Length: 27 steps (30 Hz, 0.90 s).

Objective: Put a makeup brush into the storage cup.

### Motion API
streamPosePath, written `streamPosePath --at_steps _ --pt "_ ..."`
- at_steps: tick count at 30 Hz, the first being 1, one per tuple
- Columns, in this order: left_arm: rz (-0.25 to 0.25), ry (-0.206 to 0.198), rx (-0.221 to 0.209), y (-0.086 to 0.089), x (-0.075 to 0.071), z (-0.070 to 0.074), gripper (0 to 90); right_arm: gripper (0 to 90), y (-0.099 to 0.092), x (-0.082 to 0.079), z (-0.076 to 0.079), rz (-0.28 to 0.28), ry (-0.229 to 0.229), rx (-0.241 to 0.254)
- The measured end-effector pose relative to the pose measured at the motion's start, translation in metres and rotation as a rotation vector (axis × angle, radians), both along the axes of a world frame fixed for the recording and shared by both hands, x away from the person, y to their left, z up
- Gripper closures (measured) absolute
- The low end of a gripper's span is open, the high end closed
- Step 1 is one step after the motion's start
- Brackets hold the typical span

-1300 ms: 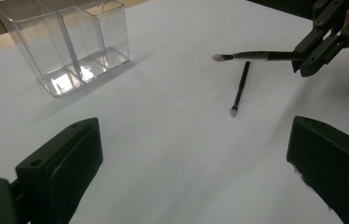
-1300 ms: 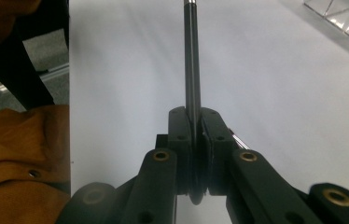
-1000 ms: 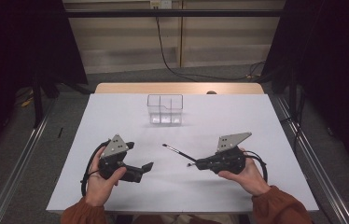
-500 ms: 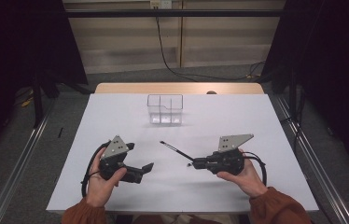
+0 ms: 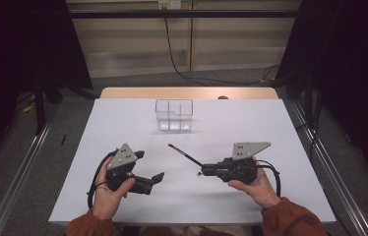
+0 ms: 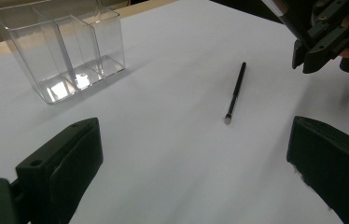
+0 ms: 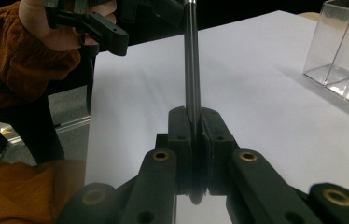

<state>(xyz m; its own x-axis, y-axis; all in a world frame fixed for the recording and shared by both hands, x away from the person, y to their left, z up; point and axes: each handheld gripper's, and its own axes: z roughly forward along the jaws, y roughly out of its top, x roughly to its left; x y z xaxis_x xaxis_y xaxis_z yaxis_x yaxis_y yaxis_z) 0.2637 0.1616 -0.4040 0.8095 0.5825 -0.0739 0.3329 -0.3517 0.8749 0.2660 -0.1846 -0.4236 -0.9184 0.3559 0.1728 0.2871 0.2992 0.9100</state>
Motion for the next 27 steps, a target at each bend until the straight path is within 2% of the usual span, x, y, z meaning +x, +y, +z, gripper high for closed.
streamPosePath --at_steps 5,12,16,20,24,27 --pt "-0.022 -0.008 0.004 -0.003 -0.001 0.0 3.4 83.7 0.0 0.0 0.001 -0.006 -0.009 0.023" --pt "-0.037 0.001 -0.019 -0.011 -0.002 0.002 3.3 83.8 0.002 -0.001 0.001 -0.01 -0.024 0.06" --pt "-0.061 -0.015 -0.023 -0.018 -0.003 0.002 4.0 83.7 0.005 -0.002 0.0 -0.005 -0.036 0.064" --pt "-0.07 -0.01 -0.06 -0.023 -0.002 0.0 4.0 83.8 0.006 -0.003 0.0 -0.002 -0.041 0.064" --pt "-0.056 -0.044 -0.112 -0.029 -0.002 -0.002 4.0 83.7 0.007 -0.003 -0.001 0.003 -0.049 0.069" --pt "-0.051 -0.045 -0.129 -0.034 -0.002 -0.003 4.0 83.7 0.007 -0.003 -0.001 -0.005 -0.055 0.069"
